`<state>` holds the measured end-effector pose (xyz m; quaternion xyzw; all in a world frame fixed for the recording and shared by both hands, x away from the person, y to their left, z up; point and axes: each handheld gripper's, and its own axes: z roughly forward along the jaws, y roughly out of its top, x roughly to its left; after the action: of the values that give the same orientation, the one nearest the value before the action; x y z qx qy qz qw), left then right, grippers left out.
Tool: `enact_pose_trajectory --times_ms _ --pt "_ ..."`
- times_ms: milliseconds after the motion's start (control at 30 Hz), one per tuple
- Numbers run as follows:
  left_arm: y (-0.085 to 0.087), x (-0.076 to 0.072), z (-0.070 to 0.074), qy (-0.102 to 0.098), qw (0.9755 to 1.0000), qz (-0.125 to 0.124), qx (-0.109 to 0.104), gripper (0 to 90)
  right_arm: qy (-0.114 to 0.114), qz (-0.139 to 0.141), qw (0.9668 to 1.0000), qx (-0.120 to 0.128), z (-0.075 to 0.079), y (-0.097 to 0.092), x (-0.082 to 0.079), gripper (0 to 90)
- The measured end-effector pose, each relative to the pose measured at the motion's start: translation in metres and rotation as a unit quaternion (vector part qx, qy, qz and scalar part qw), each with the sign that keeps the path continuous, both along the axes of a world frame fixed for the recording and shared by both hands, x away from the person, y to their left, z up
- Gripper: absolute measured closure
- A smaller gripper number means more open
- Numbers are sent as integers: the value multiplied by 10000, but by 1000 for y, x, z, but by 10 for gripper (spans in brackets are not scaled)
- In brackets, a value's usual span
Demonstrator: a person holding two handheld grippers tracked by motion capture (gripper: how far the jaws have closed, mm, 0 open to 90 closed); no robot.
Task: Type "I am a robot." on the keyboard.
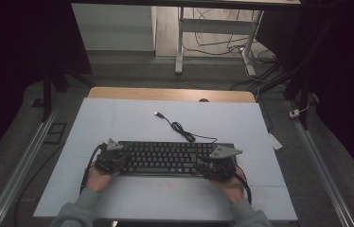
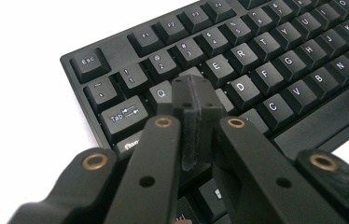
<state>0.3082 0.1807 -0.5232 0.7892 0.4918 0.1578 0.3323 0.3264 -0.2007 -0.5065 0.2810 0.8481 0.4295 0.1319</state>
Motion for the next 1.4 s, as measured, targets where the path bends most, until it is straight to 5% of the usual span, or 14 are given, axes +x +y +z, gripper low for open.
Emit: enact_pose_trajectory --times_ms 200,433,700,833,1400 --pt "0 1 -2 47 10000 -5 -14 884 6 15 10000 14 0 0 0 540" --pt "3 -3 7 -190 9994 -51 -278 867 -10 1 10000 5 0 0 0 540" --pt "11 -8 17 -334 9964 -140 -770 567 -59 -27 10000 40 2 -2 0 533" --pt "9 -9 19 -358 9961 -236 -774 477 -78 -49 9999 75 3 -5 0 530" --pt "5 -11 24 -312 9944 -482 -884 351 -56 -23 10000 79 2 -3 0 522"
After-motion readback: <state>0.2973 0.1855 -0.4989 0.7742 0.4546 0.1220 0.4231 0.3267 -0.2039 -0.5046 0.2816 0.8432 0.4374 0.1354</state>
